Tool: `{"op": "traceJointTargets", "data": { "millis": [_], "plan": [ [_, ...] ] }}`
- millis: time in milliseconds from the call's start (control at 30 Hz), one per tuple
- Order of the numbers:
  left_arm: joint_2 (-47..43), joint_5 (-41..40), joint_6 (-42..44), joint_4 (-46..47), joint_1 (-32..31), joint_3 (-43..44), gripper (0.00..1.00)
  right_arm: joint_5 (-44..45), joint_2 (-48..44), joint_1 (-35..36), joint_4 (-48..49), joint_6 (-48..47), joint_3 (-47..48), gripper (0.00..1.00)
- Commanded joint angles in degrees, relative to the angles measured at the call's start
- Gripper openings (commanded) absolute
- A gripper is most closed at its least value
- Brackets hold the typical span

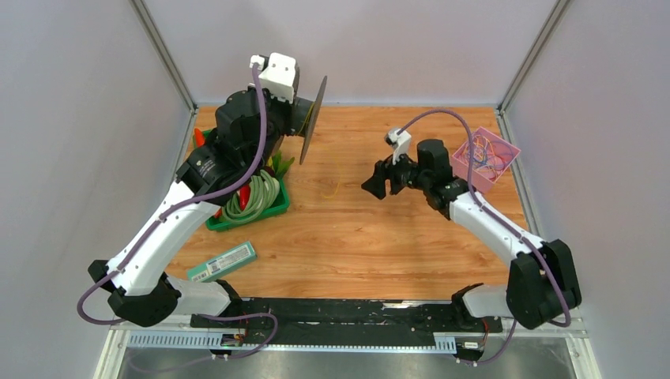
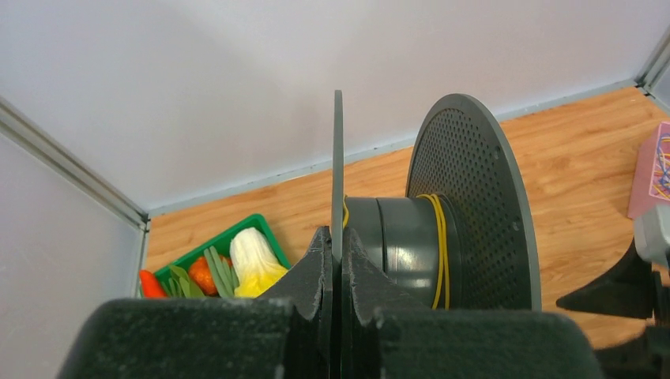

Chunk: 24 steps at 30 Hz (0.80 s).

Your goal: Wrap the cables

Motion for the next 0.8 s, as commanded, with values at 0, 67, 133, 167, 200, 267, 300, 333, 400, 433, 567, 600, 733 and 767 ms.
{"op": "traceJointTargets", "data": {
  "millis": [0, 67, 133, 167, 200, 267, 300, 333, 400, 433, 567, 600, 733, 767],
  "plan": [
    [-1.0, -0.9, -3.1, 3.0, -0.4, 2.8, 0.00, 2.9, -6.7, 5.7, 7.1, -19.3, -4.2, 0.70],
    [-0.7, -1.3, -3.1, 2.9, -0.6, 2.6, 0.00, 5.1, -7.9, 7.9, 9.7, -26.5, -5.9, 0.70],
    [-0.2, -1.6, -4.4, 2.4, -0.6, 2.9, 0.00, 7.7, -8.2, 10.5, 13.6, -32.5, -7.4, 0.69],
    [0.0, -1.9, -4.7, 2.2, -0.6, 3.0, 0.00, 8.8, -8.2, 11.5, 15.2, -35.3, -8.1, 0.69],
    [0.1, -2.0, -5.1, 1.8, -0.6, 3.2, 0.00, 9.6, -8.0, 12.5, 16.9, -38.2, -8.8, 0.69],
    [0.8, -1.8, -5.5, 1.1, -0.6, 3.8, 0.00, 10.0, -7.3, 14.5, 19.6, -43.6, -9.6, 0.69],
    [1.2, -1.9, -5.8, 0.8, -0.7, 4.0, 0.00, 9.9, -6.4, 15.4, 20.2, -46.3, -9.6, 0.68],
    [1.5, -2.1, -6.0, 0.3, -0.7, 4.3, 0.00, 9.3, -5.7, 16.4, 20.2, -48.4, -9.5, 0.68],
    [1.6, -2.2, -6.3, 0.0, -0.7, 4.4, 0.00, 7.9, -4.5, 18.3, 19.8, -53.6, -9.0, 0.68],
    [1.6, -2.2, -6.4, -0.2, -0.8, 4.4, 0.00, 7.3, -4.1, 19.5, 19.8, -55.3, -9.0, 0.68],
    [1.7, -2.0, -6.5, -0.7, -1.1, 4.0, 0.00, 4.8, -2.5, 23.9, 16.6, -63.4, -9.0, 0.69],
    [1.6, -2.1, -6.7, -0.7, -1.1, 3.7, 0.00, 4.3, -1.9, 24.8, 15.1, -64.9, -8.8, 0.69],
    [1.3, -1.5, -7.2, -0.9, -1.6, 3.0, 0.00, 3.4, 1.2, 27.3, 11.4, -69.4, -8.5, 0.70],
    [1.3, -1.4, -7.3, -1.0, -1.8, 3.0, 0.00, 3.9, 2.2, 27.6, 12.2, -70.9, -9.0, 0.70]
  ]
}}
